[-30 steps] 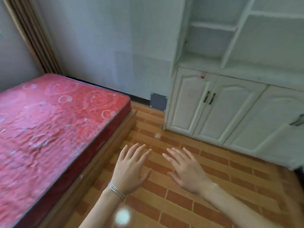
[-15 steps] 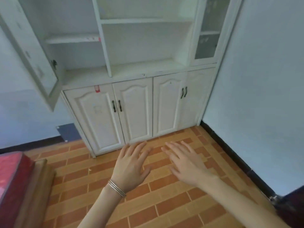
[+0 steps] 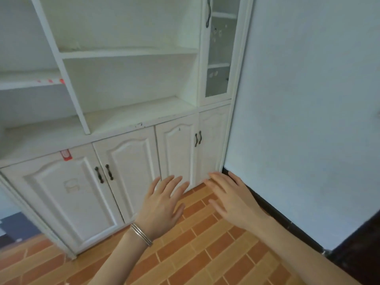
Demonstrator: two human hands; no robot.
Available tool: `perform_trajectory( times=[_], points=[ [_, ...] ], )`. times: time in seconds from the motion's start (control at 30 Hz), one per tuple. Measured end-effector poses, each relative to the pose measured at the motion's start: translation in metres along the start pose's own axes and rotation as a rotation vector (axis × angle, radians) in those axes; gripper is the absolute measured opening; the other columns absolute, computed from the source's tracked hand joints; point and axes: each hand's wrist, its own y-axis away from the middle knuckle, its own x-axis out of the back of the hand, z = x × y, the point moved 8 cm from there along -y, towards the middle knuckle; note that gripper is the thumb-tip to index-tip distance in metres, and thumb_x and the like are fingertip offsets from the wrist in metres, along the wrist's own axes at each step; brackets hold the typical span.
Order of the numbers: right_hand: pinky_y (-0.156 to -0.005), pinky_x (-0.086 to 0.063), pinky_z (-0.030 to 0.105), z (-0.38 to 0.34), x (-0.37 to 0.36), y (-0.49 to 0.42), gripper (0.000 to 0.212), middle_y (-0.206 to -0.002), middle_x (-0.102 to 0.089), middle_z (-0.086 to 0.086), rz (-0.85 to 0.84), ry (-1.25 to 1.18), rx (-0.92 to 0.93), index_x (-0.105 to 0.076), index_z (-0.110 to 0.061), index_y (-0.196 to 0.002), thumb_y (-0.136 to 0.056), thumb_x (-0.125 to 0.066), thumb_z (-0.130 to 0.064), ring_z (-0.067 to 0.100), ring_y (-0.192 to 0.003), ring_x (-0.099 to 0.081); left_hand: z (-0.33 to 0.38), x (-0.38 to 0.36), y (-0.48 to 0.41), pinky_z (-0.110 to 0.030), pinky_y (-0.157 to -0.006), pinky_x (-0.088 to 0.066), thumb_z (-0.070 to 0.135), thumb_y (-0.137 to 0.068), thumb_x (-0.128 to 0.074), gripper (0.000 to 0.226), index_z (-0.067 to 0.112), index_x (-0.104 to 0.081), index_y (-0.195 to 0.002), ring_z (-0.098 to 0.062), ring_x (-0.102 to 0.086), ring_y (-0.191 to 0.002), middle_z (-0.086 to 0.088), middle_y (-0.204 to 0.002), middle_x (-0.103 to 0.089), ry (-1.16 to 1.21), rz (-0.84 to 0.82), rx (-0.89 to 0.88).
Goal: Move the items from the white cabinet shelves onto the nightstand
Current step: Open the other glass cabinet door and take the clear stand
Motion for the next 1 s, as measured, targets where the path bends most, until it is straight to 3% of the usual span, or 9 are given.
perform_trajectory(
  times=[0.23, 0.5, 0.8, 1.0],
  points=[
    [-0.108, -0.024, 0.041, 0.069, -0.039, -0.028, 0.052, -0.138, -0.049, 0.002, -0.052, 0.015, -0.035, -0.047, -0.019, -0.135, -0.092, -0.029, -0.042, 0.019, -0.128, -0.044, -0.001, -0.055, -0.070, -0.047, -0.104, -0.031, 0.043, -0.087, -0.039, 0.049, 0.022, -0.053, -0.129, -0.025, -0.049, -0.123, -0.002, -0.131, -0.055, 0.016, -0.042, -0.054],
    [-0.105, -0.037, 0.046, 0.204, -0.059, -0.092, 0.047, -0.136, -0.052, 0.002, 0.005, 0.054, 0.003, -0.052, -0.020, -0.131, -0.092, -0.034, -0.039, 0.019, -0.127, -0.046, 0.005, -0.111, -0.213, -0.051, -0.104, -0.036, 0.043, -0.087, -0.039, 0.050, 0.022, -0.053, -0.130, -0.026, -0.050, -0.122, -0.003, -0.131, -0.055, -0.033, -0.020, -0.019],
    [-0.112, -0.025, 0.042, 0.337, -0.071, -0.185, 0.050, -0.137, -0.051, 0.003, 0.039, 0.132, 0.105, -0.050, -0.019, -0.134, -0.091, -0.033, -0.039, 0.019, -0.128, -0.045, -0.001, -0.143, -0.350, -0.051, -0.103, -0.038, 0.042, -0.086, -0.037, 0.052, 0.020, -0.053, -0.130, -0.026, -0.052, -0.120, -0.004, -0.129, -0.057, -0.106, 0.024, 0.045],
    [-0.106, -0.023, 0.042, 0.383, -0.105, -0.233, 0.048, -0.136, -0.052, 0.003, 0.061, 0.120, 0.157, -0.051, -0.019, -0.132, -0.091, -0.033, -0.038, 0.020, -0.128, -0.046, -0.029, -0.179, -0.418, -0.051, -0.104, -0.036, 0.042, -0.086, -0.037, 0.051, 0.022, -0.050, -0.131, -0.026, -0.052, -0.120, -0.004, -0.128, -0.057, -0.165, 0.017, 0.040]
  ],
)
